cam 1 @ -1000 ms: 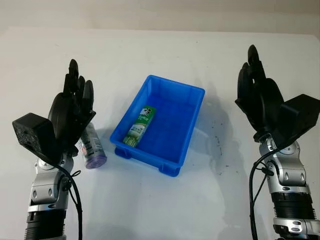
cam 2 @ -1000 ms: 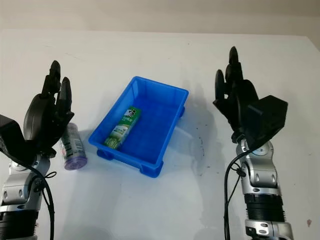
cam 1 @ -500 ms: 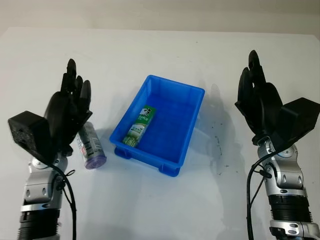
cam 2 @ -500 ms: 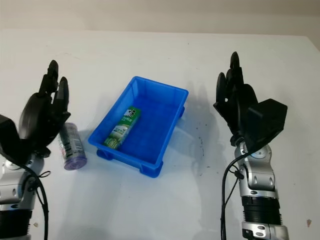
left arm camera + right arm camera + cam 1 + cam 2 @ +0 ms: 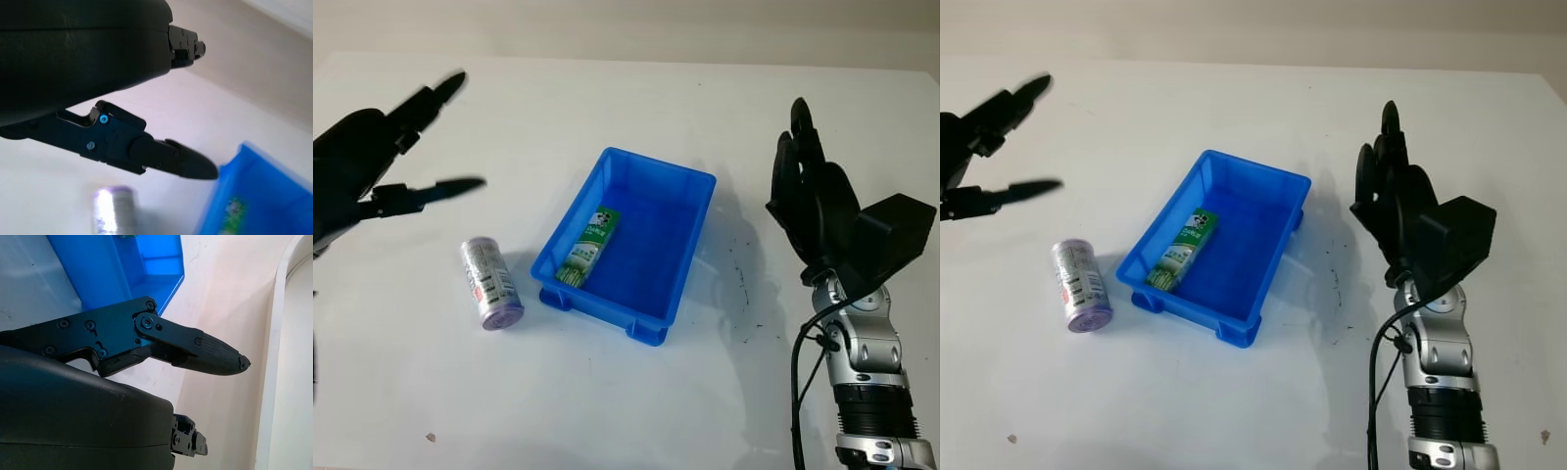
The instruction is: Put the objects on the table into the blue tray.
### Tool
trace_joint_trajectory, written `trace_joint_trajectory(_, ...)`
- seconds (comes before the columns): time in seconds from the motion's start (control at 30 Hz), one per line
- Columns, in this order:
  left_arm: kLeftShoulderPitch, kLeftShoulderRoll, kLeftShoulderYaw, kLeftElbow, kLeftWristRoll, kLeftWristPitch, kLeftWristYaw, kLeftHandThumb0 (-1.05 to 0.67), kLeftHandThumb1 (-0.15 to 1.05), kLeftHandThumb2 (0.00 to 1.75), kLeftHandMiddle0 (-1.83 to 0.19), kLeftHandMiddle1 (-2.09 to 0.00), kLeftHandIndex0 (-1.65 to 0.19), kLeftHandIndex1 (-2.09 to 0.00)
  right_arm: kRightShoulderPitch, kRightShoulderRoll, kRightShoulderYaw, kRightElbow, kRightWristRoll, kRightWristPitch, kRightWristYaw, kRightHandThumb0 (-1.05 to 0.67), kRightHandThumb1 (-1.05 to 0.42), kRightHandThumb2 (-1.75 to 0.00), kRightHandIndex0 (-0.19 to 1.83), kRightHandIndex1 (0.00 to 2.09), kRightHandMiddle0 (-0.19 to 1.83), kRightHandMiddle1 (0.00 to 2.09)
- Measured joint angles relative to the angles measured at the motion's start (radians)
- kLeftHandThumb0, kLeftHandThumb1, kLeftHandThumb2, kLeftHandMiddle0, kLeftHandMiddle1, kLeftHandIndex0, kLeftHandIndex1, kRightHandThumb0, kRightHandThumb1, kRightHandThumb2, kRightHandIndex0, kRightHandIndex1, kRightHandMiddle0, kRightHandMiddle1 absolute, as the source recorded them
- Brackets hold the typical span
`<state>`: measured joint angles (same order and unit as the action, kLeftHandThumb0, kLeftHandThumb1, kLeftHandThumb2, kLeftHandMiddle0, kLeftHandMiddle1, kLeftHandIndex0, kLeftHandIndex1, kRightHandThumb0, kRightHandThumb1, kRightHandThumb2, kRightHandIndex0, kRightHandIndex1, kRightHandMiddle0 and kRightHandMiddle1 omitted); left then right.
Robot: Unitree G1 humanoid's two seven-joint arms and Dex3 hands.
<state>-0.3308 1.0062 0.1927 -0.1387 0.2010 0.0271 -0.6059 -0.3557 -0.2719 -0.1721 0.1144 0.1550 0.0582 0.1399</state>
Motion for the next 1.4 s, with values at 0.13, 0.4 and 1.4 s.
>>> trace_joint_trajectory(0.13,0.0,0.155,-0.091,-0.025,0.254,-0.232,-0.004,-0.37,0.83,0.03,0.06,-0.06,0.02,-0.06,0.001,0.0,-0.002,0.0,-0.001,0.009,0.003,-0.73,-1.05,-0.74,-0.19,0.0,-0.19,0.0)
trace_joint_trajectory(0.4,-0.03,0.219,-0.193,0.136,0.498,-0.59,0.135,-0.42,0.82,0.05,-0.01,-0.06,-0.04,-0.06,0.003,0.0,-0.003,-0.009,0.0,0.026,0.003,-0.72,-1.05,-0.75,-0.19,0.0,-0.19,0.0)
trace_joint_trajectory(1.4,-0.011,0.2,-0.261,0.173,0.594,-0.78,0.258,-0.45,0.91,0.04,-0.11,-0.06,-0.12,-0.06,0.011,0.014,-0.006,-0.034,0.004,0.048,-0.009,-0.72,-1.05,-0.74,-0.19,0.0,-0.19,0.0)
